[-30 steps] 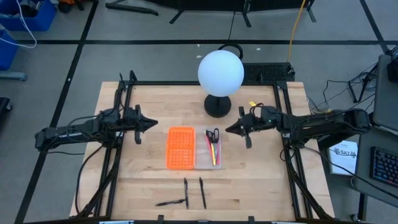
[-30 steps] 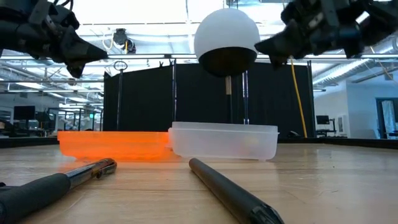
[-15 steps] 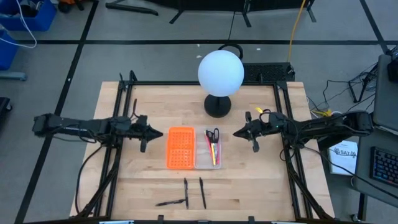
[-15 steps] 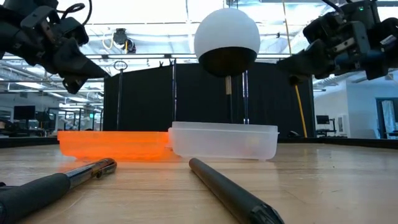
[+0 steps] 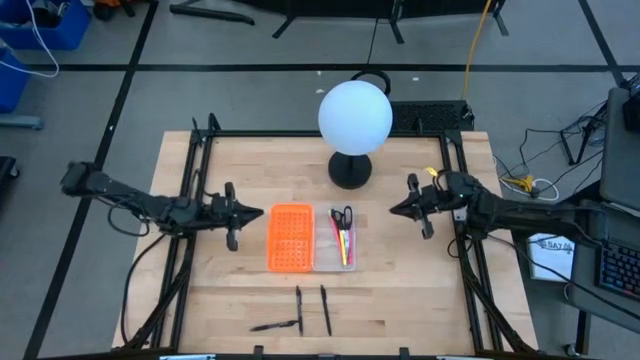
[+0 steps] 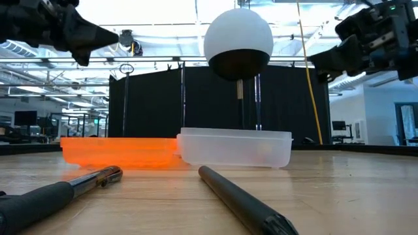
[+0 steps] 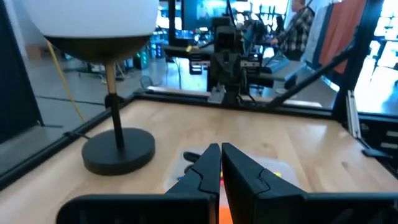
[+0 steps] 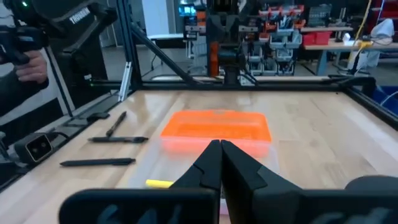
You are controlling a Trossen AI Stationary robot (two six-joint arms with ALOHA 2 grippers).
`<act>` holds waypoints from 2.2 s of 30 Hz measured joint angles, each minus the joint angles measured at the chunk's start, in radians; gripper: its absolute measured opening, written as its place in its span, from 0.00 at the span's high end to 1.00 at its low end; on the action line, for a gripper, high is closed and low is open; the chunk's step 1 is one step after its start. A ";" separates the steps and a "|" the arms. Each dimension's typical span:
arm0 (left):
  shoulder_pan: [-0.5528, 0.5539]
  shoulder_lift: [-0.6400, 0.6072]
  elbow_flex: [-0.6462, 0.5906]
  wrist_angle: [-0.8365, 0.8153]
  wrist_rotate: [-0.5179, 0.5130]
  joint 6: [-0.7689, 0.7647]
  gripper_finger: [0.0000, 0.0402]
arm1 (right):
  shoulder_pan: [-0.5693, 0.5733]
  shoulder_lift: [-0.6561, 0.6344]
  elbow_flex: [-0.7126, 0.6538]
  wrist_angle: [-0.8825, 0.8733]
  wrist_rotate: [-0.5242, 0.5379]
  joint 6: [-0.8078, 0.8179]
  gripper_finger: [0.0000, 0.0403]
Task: Pick & place school supplies into a supply box
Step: Put the left black pen into the supply box
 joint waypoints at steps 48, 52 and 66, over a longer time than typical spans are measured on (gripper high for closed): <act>-0.468 1.388 1.310 -1.370 0.427 -1.052 0.60 | 0.187 -0.297 -0.097 -0.075 0.159 0.074 1.00; -0.493 1.411 1.310 -1.303 0.434 -1.009 0.49 | 0.187 -0.297 -0.098 -0.075 0.160 0.078 1.00; -0.497 1.491 1.310 -1.295 0.431 -0.958 0.53 | 0.187 -0.297 -0.098 -0.075 0.161 0.027 1.00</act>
